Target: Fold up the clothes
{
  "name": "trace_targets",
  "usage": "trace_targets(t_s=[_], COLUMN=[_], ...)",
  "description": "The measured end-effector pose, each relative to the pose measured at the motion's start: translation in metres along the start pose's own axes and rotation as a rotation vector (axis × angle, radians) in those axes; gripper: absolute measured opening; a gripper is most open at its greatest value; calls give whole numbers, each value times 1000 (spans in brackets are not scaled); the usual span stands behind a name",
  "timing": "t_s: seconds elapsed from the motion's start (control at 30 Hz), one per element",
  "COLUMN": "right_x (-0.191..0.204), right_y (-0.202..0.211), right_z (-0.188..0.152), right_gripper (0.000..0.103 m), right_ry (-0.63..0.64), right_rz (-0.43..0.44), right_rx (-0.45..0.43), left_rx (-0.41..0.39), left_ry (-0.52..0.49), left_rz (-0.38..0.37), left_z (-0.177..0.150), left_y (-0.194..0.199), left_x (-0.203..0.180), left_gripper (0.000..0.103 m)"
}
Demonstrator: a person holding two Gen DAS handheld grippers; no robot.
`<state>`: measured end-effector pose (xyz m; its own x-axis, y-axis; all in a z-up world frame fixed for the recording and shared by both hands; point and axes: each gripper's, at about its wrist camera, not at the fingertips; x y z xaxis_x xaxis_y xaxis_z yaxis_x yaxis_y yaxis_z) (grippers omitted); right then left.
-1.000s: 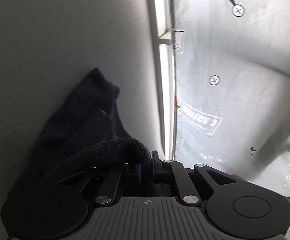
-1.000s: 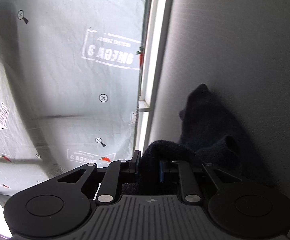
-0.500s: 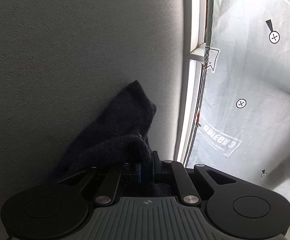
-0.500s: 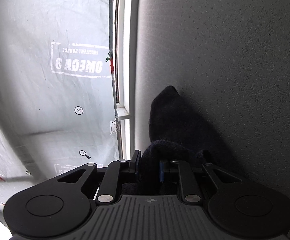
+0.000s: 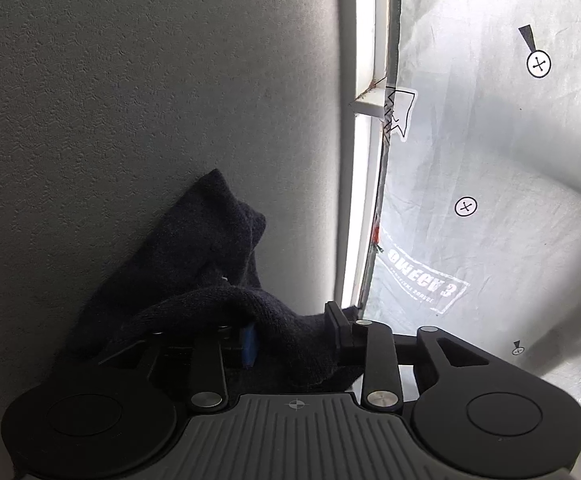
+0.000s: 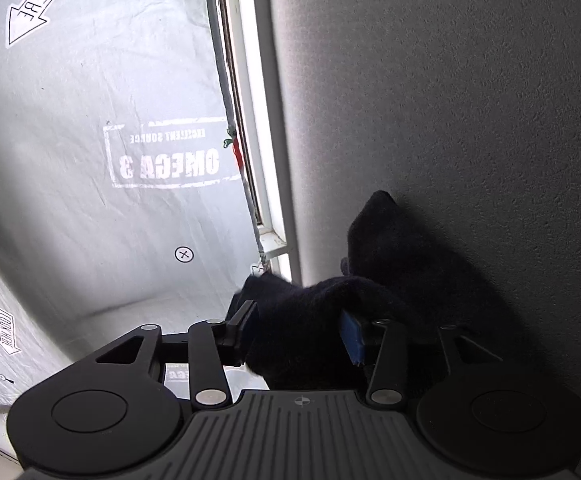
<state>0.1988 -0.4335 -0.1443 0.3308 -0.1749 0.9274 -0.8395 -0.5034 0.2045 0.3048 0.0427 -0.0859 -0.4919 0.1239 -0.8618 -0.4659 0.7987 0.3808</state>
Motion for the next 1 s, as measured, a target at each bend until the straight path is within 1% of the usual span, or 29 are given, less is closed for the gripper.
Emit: trace_targets(t_s=[0.07, 0.17, 0.23, 0.27, 0.33, 0.37, 0.4, 0.43, 0.47, 0.53, 0.57, 0.6, 0.63, 0.67, 0.7, 0.77, 0.8, 0.87, 0.93, 1.0], right_x=[2, 15, 29, 39, 60, 72, 81, 86, 89, 87, 82, 77, 72, 68, 68, 64, 60, 53, 54, 57], right_y=[2, 5, 9, 11, 14, 15, 15, 15, 11, 4, -2, -7, -11, -16, -21, -26, -30, -44, -52, -52], right_z=[4, 5, 1, -4, -16, -32, -48, -60, -80, -113, -132, -146, -153, -160, -165, -170, -170, -170, -164, -154], right_gripper=[49, 49, 49, 49, 49, 49, 49, 49, 49, 49, 49, 49, 48, 48, 47, 47, 47, 47, 45, 45], right_ry=[8, 86, 193, 287, 482, 632, 773, 876, 1024, 1227, 1351, 1435, 1485, 1529, 1534, 1501, 1483, 1502, 1496, 1439], right_rz=[7, -2, -39, -71, -141, -212, -276, -318, -377, -441, -466, -486, -510, -533, -552, -570, -580, -596, -630, -642], right_rx=[-9, -11, -22, -27, -40, -60, -82, -95, -111, -145, -149, -137, -118, -98, -71, -27, -8, -7, -7, -23], left_rx=[-22, -49, -76, -98, -138, -156, -156, -144, -137, -142, -144, -148, -150, -161, -174, -201, -215, -246, -267, -300], left_ry=[-10, -31, -61, -95, -210, -270, -364, -466, -556, -727, -772, -859, -921, -971, -1022, -1123, -1154, -1201, -1248, -1275], left_rz=[-10, -19, -28, -25, 18, 42, 76, 109, 136, 198, 216, 252, 278, 316, 362, 454, 490, 557, 595, 620], left_z=[4, 9, 13, 14, 4, -2, -15, -33, -51, -96, -107, -126, -143, -155, -164, -183, -184, -178, -172, -165], left_y=[2, 7, 14, 18, 26, 29, 29, 25, 21, 14, 12, 5, 2, -2, -6, -15, -19, -25, -25, -29], left_x=[-2, -8, -15, -20, -34, -41, -48, -53, -58, -64, -64, -63, -67, -67, -64, -59, -56, -52, -53, -62], left_gripper=[55, 59, 60, 61, 65, 65, 65, 65, 65, 65, 65, 65, 65, 64, 64, 61, 56, 55, 54, 54])
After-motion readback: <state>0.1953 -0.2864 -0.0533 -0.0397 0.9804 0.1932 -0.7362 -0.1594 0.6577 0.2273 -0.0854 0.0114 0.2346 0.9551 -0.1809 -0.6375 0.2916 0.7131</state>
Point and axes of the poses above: each gripper's, at about its wrist camera, not at the fingertips, and y roughly against the way its jaws point, x to its left, z to its top, and after that the axes turned 2 degrees about z, right-handed
